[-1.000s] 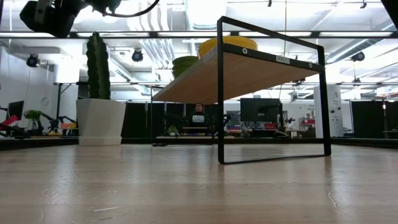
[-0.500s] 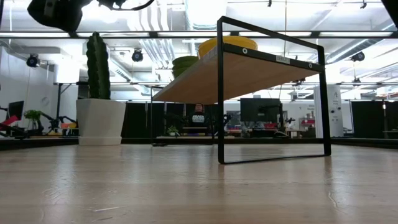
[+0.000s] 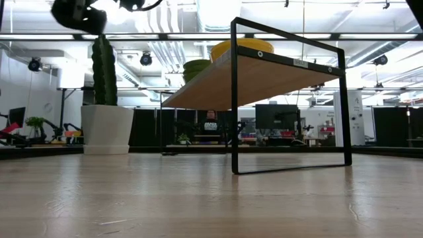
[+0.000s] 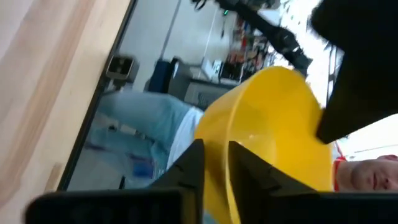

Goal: Pick & Place Mini bowls
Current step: Stack the yellow bowl on the stacked yellow bowls on the shelf

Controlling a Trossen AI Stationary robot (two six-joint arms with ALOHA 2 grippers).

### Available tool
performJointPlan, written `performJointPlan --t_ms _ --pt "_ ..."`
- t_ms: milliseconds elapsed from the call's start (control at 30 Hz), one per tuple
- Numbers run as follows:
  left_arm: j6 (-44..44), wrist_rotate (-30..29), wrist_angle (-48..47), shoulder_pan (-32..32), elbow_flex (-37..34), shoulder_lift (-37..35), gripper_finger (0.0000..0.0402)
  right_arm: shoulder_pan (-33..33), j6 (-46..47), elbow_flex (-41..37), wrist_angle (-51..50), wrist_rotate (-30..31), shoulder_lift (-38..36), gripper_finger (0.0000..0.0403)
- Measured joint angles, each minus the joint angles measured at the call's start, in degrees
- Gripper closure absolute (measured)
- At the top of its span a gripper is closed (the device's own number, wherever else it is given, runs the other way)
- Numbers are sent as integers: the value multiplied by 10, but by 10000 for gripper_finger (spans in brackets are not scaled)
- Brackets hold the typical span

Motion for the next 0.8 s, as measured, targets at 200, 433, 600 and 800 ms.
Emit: performJointPlan --t_ms 200,433,600,800 --pt "1 -19 62 18 0 -2 283 0 10 0 -24 -4 0 394" --pt "34 -44 64 51 0 -10 267 -1 13 9 -106 5 -1 394" --pt "69 -59 63 76 0 -13 266 -2 17 10 -119 13 -1 395" --pt "72 -69 61 99 0 -17 266 -5 8 10 -183 36 -7 395"
